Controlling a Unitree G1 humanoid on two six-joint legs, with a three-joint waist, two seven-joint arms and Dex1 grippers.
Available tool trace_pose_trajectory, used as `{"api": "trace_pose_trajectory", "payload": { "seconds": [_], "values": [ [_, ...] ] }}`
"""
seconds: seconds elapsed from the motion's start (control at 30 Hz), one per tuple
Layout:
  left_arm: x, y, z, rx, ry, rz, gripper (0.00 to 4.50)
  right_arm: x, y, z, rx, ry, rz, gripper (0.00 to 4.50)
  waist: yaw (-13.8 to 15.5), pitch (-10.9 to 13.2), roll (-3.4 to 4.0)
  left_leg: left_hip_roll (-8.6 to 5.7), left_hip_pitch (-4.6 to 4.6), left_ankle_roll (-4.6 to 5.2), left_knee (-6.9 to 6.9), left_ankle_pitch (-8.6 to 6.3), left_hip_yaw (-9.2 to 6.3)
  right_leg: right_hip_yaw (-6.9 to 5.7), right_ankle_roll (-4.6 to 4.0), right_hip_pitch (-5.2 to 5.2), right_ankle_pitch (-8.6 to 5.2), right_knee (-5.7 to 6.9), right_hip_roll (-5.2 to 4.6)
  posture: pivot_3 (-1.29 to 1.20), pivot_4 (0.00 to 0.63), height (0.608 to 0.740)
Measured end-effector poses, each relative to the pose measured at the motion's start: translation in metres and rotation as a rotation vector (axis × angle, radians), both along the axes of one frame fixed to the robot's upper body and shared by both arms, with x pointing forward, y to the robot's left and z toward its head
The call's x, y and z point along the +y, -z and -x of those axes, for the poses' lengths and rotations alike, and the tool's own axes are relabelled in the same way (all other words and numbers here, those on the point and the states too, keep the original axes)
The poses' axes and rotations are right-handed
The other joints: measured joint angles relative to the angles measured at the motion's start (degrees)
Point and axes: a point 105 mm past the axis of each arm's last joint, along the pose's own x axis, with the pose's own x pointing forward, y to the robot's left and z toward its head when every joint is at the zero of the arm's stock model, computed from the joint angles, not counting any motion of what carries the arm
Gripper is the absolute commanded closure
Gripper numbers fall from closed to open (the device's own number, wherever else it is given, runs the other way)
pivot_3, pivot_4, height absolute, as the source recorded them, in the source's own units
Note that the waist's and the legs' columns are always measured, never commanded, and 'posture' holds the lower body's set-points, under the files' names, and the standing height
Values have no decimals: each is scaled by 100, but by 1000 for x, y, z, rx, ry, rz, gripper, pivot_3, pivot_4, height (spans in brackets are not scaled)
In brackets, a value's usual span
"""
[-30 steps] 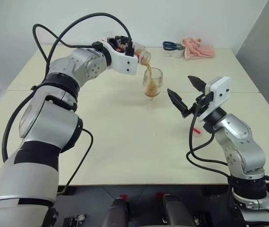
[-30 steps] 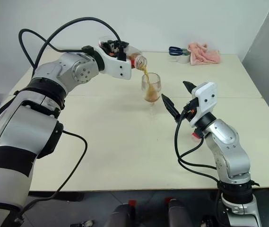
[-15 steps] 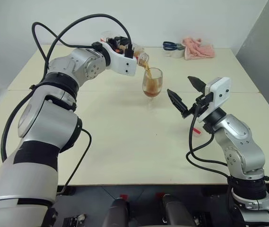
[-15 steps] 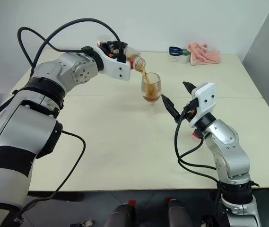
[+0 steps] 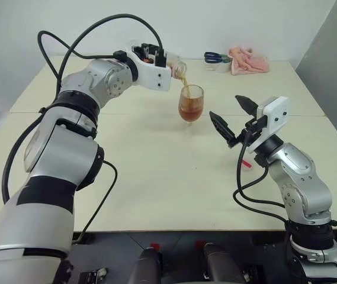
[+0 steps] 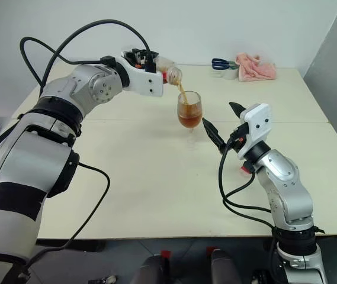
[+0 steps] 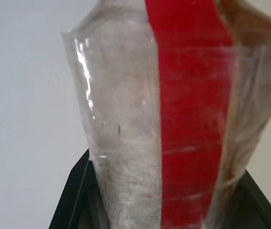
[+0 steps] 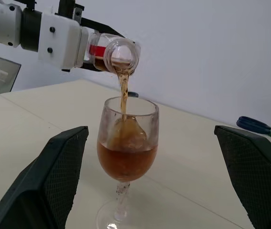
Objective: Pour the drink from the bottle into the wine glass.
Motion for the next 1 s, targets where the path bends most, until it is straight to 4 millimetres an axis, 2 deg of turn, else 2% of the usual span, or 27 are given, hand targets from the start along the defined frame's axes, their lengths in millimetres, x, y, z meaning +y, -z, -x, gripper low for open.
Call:
{"api": "trace_pose_trajectory", "payload": {
  "seconds": [0.2,0.37,0.53,0.63,0.8,0.9,1.0],
  "values": [
    [-6,1,1,55,28,82,2749,0,0,0,0,0,0,0,-10,0,0,1,1,0,1,0,1,0,0,0,0,3,0,0,150,740],
    [-7,-1,2,126,52,242,2749,0,-1,0,-2,-2,-1,0,-9,0,0,0,1,0,2,0,0,0,-1,0,0,3,0,0,150,740],
    [-12,2,0,286,99,578,2749,5,-7,0,-16,-26,-6,0,-14,0,0,1,1,0,6,1,-1,-1,-1,0,1,5,-1,0,150,740],
    [-8,11,-2,365,103,763,2749,10,-5,4,9,-89,6,0,-37,0,1,1,2,0,6,1,-1,-1,-1,0,1,8,-1,0,150,740],
    [16,22,-6,391,68,1084,2749,18,-1,28,38,-264,111,0,-51,-1,1,2,2,1,9,1,-7,-5,-2,0,1,8,-3,0,150,740],
    [40,30,-5,333,18,1229,2749,17,20,46,101,-359,218,0,-47,-2,0,2,4,1,10,1,-9,-7,-2,4,1,6,-6,0,150,740],
    [63,48,2,278,-44,1335,2749,16,38,59,171,-442,222,0,-59,-6,7,4,10,0,12,1,-7,-3,-2,8,1,11,-7,0,150,740]
  ]
}}
